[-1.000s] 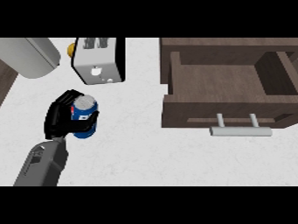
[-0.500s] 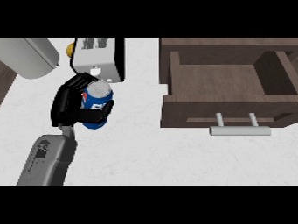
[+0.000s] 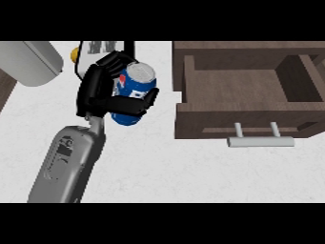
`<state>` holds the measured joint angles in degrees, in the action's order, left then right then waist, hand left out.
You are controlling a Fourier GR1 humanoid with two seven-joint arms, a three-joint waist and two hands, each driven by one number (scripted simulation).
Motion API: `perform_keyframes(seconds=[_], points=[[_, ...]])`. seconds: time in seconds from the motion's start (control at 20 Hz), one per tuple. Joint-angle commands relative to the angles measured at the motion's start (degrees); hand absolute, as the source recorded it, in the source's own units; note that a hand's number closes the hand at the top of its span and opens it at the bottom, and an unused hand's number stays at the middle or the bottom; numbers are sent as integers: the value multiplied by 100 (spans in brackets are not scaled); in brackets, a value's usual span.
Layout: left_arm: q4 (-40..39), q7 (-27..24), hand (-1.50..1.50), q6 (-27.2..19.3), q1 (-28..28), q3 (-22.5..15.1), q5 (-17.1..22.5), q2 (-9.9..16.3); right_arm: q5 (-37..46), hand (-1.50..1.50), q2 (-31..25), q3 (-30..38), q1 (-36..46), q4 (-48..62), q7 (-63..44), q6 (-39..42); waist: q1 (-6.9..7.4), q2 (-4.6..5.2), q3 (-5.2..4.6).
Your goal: Pick up the can, place it into the drawer and close the drawer
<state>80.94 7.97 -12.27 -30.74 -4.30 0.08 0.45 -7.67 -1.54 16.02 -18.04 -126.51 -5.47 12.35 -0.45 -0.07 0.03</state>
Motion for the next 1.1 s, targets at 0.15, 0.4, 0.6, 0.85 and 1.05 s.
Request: perform_keyframes(seconds=[0.15,0.4,0.6,0.85,1.05], points=[[-275,824,150,-710,-1399,-403,-137,-44,53,-150,149,-109,-230,-169,13,-14,-37,1,-1],[-1266,756,150,-1404,-2530,-820,144,-44,-249,-150,-165,295,276,82,-179,-65,-99,22,0],[-2006,857,150,-1391,-3339,-539,247,-45,59,-150,102,-85,-97,-81,184,4,-120,24,1],[-2901,437,150,-1735,-3945,-835,672,-45,12,-150,18,14,103,131,73,3,-152,38,2],[-3349,738,150,-1824,-4595,-843,902,-45,43,-150,21,-16,175,97,-89,-42,-145,35,2]])
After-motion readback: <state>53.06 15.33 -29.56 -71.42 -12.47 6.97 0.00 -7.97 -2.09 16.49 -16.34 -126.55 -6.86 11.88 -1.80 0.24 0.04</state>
